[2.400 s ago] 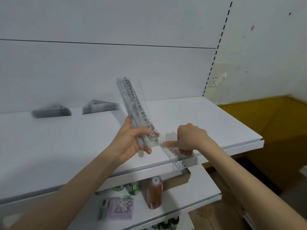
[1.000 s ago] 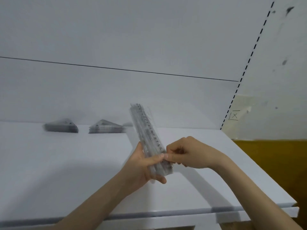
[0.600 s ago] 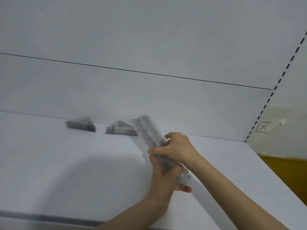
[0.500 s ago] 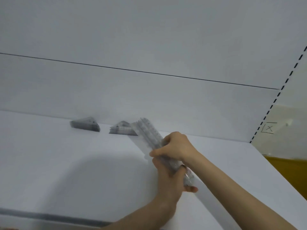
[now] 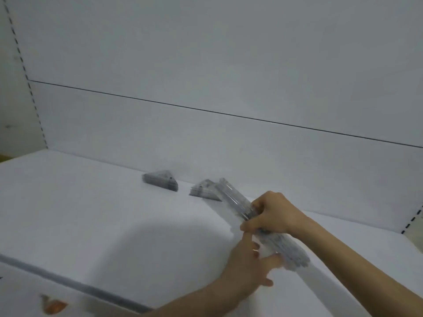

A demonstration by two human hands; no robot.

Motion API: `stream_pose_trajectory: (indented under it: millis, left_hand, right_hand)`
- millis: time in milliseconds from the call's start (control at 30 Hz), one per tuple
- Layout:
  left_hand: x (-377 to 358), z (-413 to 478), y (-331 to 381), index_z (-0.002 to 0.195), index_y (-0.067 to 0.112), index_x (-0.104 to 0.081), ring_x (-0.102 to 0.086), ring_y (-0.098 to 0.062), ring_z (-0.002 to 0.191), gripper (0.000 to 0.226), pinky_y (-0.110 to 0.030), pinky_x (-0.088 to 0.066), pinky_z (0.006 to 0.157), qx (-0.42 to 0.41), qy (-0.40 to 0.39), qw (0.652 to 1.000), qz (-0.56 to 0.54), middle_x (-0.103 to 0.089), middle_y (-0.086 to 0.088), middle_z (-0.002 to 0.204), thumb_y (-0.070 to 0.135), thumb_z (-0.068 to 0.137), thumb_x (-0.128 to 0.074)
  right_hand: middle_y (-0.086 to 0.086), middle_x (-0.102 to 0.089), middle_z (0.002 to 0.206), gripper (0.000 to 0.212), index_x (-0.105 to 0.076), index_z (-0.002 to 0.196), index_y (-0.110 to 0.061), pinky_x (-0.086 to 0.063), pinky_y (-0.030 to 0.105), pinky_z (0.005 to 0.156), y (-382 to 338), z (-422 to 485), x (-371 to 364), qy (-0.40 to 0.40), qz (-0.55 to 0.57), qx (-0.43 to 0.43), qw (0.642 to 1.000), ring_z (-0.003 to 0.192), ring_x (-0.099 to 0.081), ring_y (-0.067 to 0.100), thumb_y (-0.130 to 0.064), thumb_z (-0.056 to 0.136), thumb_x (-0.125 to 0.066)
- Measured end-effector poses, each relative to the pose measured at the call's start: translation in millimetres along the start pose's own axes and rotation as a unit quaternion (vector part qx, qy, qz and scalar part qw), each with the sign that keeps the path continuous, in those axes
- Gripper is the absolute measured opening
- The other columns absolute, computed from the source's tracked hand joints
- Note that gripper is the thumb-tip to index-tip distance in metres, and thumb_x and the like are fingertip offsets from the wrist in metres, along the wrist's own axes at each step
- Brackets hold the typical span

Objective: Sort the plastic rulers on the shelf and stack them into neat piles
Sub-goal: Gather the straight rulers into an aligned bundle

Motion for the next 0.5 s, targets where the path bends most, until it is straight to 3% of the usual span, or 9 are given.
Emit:
stream_pose_trajectory:
  millis: [100,133,200,300,367,433,500]
  left_hand:
    - [69,-12,11,0.104,0.013,-0.059,-0.058,-0.011,0.073,0.042,-0.028,-0.058,0.067,0.005,0.096,0.988,0.125,-0.054,-0.003,0.098,0.020,0.067,-0.080]
    - [92,-18,23,0.098,0.015,-0.058,-0.055,-0.010,0.073,0.044,-0.023,-0.054,0.067,-0.025,0.138,0.970,0.197,-0.055,-0.002,0.098,0.027,0.063,-0.081]
    - [124,-20,55,0.102,0.024,-0.048,-0.049,-0.012,0.091,0.066,-0.018,-0.040,0.073,-0.107,0.179,0.916,0.343,-0.050,0.002,0.105,0.049,0.046,-0.074]
    - [129,5,86,0.128,0.028,-0.038,-0.036,-0.012,0.119,0.086,-0.024,-0.036,0.095,-0.092,0.049,0.868,0.486,-0.040,0.009,0.125,0.044,0.056,-0.081]
    - [115,29,87,0.138,0.027,-0.035,-0.036,-0.012,0.126,0.091,-0.030,-0.037,0.103,-0.052,-0.051,0.806,0.587,-0.037,0.011,0.137,0.041,0.062,-0.084]
    - [96,48,76,0.138,0.027,-0.039,-0.045,-0.014,0.120,0.091,-0.034,-0.043,0.100,-0.016,-0.119,0.756,0.643,-0.043,0.011,0.137,0.044,0.061,-0.084]
    - [81,60,61,0.129,0.025,-0.049,-0.054,-0.015,0.100,0.078,-0.037,-0.052,0.089,0.008,-0.156,0.725,0.671,-0.054,0.008,0.117,0.041,0.061,-0.085]
  right_hand:
    - [-0.002,-0.052,0.047,0.037,-0.051,0.046,-0.014,-0.039,0.022,0.047,4,6,0,-0.026,-0.078,0.015,0.997,0.043,-0.044,0.009,-0.028,0.058,-0.083]
    - [-0.003,-0.049,0.046,0.040,-0.048,0.047,-0.014,-0.035,0.022,0.047,5,7,-5,-0.035,-0.120,0.024,0.992,0.043,-0.042,0.008,-0.029,0.058,-0.083]
    - [-0.005,-0.044,0.045,0.040,-0.045,0.048,-0.014,-0.031,0.025,0.046,5,9,-19,-0.048,-0.181,0.042,0.981,0.048,-0.041,0.010,-0.030,0.055,-0.081]
    - [-0.006,-0.048,0.056,0.030,-0.052,0.057,-0.017,-0.032,0.024,0.047,-3,12,-34,-0.062,-0.242,0.066,0.966,0.062,-0.051,0.017,-0.029,0.056,-0.079]
    - [-0.002,-0.055,0.067,0.025,-0.059,0.067,-0.019,-0.037,0.024,0.050,-9,16,-37,-0.070,-0.252,0.069,0.963,0.072,-0.056,0.021,-0.028,0.057,-0.080]
    - [-0.002,-0.058,0.071,0.025,-0.064,0.072,-0.021,-0.041,0.026,0.055,-11,20,-41,-0.087,-0.243,0.065,0.964,0.076,-0.060,0.020,-0.029,0.058,-0.082]
    - [-0.003,-0.058,0.072,0.027,-0.064,0.075,-0.025,-0.043,0.026,0.057,-12,22,-45,-0.102,-0.236,0.064,0.964,0.078,-0.060,0.020,-0.031,0.058,-0.083]
Point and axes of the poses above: each hand's wrist, its own z-axis towards the middle knuckle, its own x-axis out of the back of the hand, y = z × x, the point moved 6 cm from there along z, towards the middle knuckle
